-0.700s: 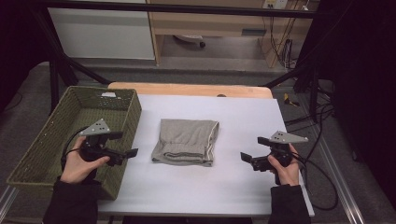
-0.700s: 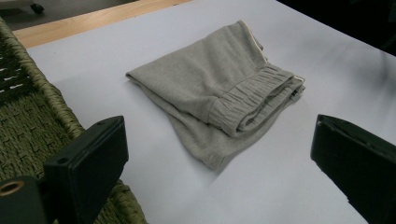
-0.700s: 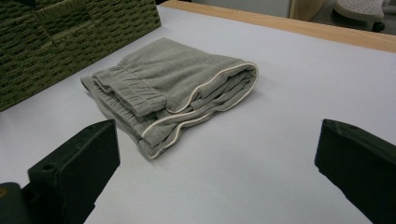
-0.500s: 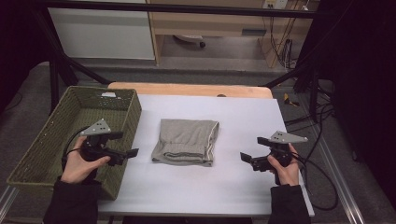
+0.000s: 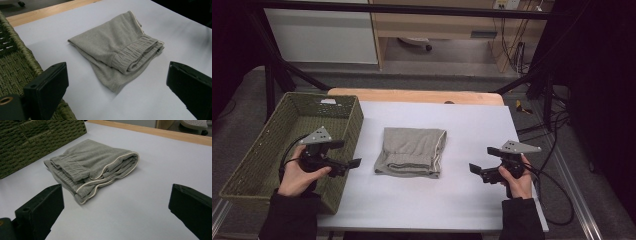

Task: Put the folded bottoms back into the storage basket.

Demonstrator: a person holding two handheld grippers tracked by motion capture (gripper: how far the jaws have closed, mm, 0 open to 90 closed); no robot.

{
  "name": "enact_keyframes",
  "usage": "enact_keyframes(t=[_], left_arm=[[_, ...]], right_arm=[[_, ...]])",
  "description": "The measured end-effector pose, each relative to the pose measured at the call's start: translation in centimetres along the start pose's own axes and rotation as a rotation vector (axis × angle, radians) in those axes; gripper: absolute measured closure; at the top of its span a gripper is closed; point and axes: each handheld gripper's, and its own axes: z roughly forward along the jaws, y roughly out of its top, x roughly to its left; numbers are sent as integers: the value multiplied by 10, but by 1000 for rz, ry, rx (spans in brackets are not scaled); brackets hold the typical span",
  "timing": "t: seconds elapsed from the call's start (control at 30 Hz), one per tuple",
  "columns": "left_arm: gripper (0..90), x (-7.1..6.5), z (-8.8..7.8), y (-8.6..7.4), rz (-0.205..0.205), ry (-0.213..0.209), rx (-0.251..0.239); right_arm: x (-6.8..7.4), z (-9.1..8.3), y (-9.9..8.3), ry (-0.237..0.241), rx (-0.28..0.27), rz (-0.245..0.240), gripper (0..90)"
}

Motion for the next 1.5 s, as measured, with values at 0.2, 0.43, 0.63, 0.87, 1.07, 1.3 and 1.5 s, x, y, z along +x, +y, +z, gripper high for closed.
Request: enact_keyframes(t=[0.2, 0.43, 0.63, 0.87, 1.07, 1.3, 1.5], left_arm=[[44, -2, 1, 1, -3, 5, 5], [44, -4, 1, 5, -3, 12, -2], [41, -6, 3, 8, 2, 9, -2], [41, -8, 2, 11, 1, 14, -15], [41, -12, 2, 15, -2, 15, -21], [41, -16, 6, 19, -8, 19, -19], [41, -22, 6, 23, -9, 24, -18]], right_arm=[[0, 0, 0, -1, -1, 0, 7], [0, 1, 0, -4, 5, -4, 6], [1, 2, -1, -4, 10, -4, 7], [1, 3, -1, -5, 15, -2, 7], [1, 4, -1, -5, 18, -3, 7], [1, 3, -1, -6, 17, -4, 6], [1, 4, -1, -7, 20, -4, 7]])
